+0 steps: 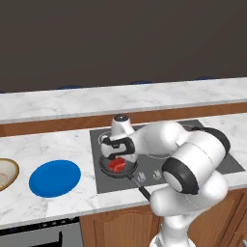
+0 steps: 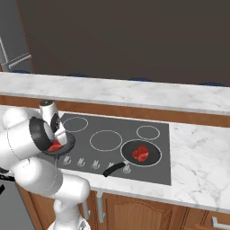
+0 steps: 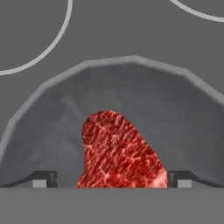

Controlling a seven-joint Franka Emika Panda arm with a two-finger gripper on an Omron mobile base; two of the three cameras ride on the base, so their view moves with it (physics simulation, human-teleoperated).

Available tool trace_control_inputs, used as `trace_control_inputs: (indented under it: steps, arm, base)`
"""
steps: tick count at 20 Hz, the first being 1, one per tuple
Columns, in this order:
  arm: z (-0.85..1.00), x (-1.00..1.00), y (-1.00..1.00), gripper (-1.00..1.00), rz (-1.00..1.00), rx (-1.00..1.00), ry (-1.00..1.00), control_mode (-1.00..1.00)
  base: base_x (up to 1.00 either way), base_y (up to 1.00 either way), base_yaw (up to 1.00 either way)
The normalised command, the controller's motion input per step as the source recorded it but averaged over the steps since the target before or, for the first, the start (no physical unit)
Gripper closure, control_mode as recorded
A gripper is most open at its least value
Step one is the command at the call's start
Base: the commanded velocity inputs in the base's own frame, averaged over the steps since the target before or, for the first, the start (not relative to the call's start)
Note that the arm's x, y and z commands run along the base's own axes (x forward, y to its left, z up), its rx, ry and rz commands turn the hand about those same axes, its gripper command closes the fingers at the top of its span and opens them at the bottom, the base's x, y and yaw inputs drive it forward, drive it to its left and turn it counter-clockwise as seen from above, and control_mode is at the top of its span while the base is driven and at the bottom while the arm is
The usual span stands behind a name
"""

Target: Place one of the steaks on the plate and the other in the bowl. Then place the bowl in the fridge.

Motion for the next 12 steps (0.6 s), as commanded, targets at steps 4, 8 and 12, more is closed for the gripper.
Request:
trace_control_inputs:
  steps: [4, 8, 12]
  arm:
    - [-0.22, 0.15, 0.00, -1.00, -0.03, 0.00, 0.00, -1.00]
    - [-0.19, 0.16, 0.00, -1.00, -0.02, 0.00, 0.00, -1.00]
    - [-0.17, 0.19, 0.00, -1.00, -0.02, 0.00, 0.00, -1.00]
  base:
    - [0.00, 0.00, 0.00]
    - [0.00, 0.00, 0.00]
    - [0.00, 0.00, 0.00]
